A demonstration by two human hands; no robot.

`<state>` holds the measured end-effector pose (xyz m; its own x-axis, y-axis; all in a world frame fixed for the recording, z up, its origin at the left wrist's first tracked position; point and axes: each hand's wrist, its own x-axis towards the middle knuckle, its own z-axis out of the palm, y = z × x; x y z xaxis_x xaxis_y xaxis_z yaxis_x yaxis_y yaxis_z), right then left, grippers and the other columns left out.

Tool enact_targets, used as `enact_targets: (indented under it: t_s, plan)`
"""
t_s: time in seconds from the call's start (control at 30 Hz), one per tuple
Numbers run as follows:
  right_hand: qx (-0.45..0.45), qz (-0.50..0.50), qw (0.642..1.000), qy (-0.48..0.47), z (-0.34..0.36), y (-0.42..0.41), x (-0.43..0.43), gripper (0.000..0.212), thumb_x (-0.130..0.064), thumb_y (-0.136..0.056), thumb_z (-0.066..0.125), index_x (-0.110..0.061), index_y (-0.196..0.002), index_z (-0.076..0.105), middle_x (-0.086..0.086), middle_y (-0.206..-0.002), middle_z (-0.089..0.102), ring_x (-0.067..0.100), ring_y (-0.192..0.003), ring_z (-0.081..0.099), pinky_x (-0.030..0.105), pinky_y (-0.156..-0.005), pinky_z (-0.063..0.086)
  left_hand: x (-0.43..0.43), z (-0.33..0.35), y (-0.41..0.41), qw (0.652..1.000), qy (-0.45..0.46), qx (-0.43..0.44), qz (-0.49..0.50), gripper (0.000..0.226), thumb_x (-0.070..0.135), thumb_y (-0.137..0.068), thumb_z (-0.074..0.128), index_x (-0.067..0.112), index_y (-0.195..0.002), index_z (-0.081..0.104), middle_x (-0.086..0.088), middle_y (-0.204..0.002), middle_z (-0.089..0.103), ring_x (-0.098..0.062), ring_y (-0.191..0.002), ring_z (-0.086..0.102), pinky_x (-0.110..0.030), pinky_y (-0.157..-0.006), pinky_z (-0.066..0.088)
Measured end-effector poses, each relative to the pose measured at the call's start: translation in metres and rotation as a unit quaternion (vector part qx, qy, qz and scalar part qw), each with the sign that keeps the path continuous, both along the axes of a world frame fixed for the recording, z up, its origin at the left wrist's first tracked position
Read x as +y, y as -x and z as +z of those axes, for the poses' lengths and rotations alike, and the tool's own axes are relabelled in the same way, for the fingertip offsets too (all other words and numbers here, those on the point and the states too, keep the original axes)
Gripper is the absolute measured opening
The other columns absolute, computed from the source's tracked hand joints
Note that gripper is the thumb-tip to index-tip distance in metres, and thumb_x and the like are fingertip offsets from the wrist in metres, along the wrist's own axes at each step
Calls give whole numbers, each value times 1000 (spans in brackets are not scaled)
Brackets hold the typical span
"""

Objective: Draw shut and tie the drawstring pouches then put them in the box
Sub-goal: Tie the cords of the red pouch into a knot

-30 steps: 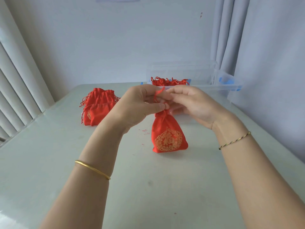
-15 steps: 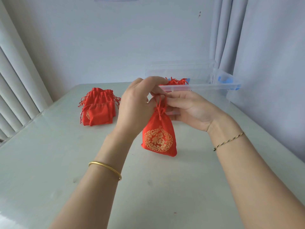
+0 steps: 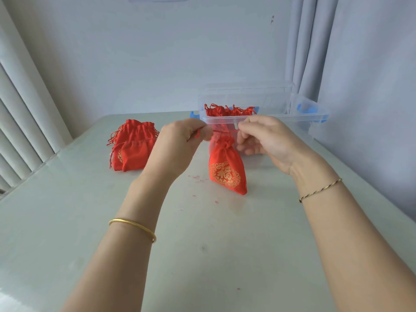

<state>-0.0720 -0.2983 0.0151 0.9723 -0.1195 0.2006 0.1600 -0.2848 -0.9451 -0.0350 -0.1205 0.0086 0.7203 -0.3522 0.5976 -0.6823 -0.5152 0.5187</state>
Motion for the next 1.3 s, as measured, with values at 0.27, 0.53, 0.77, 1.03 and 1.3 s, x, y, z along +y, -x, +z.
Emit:
enact_targets:
  t_s: [0.27, 0.53, 0.77, 1.03, 1.3]
  plan:
    - [77, -41, 983, 164, -9, 2, -11, 28, -10, -89, 54, -11, -61, 53, 5, -61, 57, 14, -56, 54, 26, -57, 45, -5, 1, -1, 916, 258, 269, -151, 35, 13, -98, 40, 10, -66, 55, -1, -84, 70, -9, -83, 61, -21, -69, 45]
    - [22, 6, 1000, 2, 6, 7, 1, 29, -21, -91, 57, -15, -63, 53, 0, -60, 57, 11, -48, 52, 20, -46, 36, -8, 3, 5, 919, 203, 303, -149, 15, 14, -90, 59, 11, -76, 64, 3, -63, 59, -8, -61, 54, -20, -61, 40]
    - [-79, 10, 997, -17, 7, 4, 24, 25, -26, -91, 56, -14, -69, 61, 7, -67, 59, 6, -42, 47, 19, -43, 36, -13, 9, 13, 947, 130, 260, -137, 29, 12, -84, 65, -15, -78, 57, -12, -64, 47, -20, -57, 40, -20, -51, 36]
    - [40, 57, 997, -39, 2, 4, 22, 14, -8, -92, 48, -4, -87, 60, 6, -63, 61, 11, -44, 51, 20, -41, 38, -8, 6, 5, 915, 220, 310, -137, 17, 9, -90, 57, -7, -86, 62, 0, -62, 60, -8, -54, 52, -23, -57, 43]
    - [2, 43, 998, 44, 12, 14, 18, 10, -5, -84, 63, 0, -75, 62, -3, -47, 60, 4, -34, 34, 13, -35, 26, -5, 4, 1, 892, 273, 335, -134, 13, -3, -85, 59, 8, -83, 65, -8, -77, 65, -13, -67, 61, -25, -70, 51]
